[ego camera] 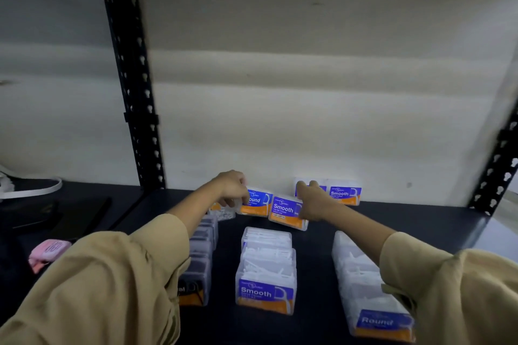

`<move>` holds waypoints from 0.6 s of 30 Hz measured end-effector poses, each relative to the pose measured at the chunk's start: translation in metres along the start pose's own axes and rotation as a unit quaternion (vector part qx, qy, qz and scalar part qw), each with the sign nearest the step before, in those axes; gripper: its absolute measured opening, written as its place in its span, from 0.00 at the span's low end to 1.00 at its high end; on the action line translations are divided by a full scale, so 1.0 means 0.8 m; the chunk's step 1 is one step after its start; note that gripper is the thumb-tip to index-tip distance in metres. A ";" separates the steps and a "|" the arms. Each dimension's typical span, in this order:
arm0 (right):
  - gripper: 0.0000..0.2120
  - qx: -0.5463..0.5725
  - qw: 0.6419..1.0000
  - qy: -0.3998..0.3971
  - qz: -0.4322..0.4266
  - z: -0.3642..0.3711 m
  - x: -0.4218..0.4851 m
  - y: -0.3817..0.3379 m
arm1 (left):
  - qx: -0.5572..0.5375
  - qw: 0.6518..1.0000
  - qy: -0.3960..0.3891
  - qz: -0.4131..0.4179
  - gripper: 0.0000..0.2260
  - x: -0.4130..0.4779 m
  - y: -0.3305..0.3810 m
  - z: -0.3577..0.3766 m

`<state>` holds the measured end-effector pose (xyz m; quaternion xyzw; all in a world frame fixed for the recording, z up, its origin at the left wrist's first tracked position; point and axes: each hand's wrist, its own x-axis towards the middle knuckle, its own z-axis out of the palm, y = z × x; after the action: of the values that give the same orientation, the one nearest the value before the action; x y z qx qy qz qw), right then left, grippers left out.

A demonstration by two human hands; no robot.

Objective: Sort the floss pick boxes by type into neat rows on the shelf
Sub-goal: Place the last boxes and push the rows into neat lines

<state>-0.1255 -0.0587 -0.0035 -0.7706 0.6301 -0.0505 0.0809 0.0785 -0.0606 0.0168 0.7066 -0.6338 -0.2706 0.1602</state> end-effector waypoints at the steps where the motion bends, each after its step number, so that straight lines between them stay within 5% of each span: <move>1: 0.29 0.001 1.000 0.000 -0.009 -0.003 -0.002 0.000 | 0.014 1.000 -0.009 0.001 0.18 -0.004 0.002 0.001; 7: 0.13 -0.034 0.998 -0.025 -0.049 -0.020 -0.018 0.006 | 0.077 0.997 -0.025 0.012 0.20 -0.017 0.002 0.008; 18: 0.10 0.056 0.992 -0.042 -0.105 -0.024 -0.020 0.023 | 0.043 0.996 -0.024 0.080 0.22 -0.006 0.022 0.038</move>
<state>-0.1499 -0.0478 0.0124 -0.8284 0.5376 -0.0619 0.1443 0.0460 -0.0546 0.0032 0.6530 -0.7031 -0.2466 0.1355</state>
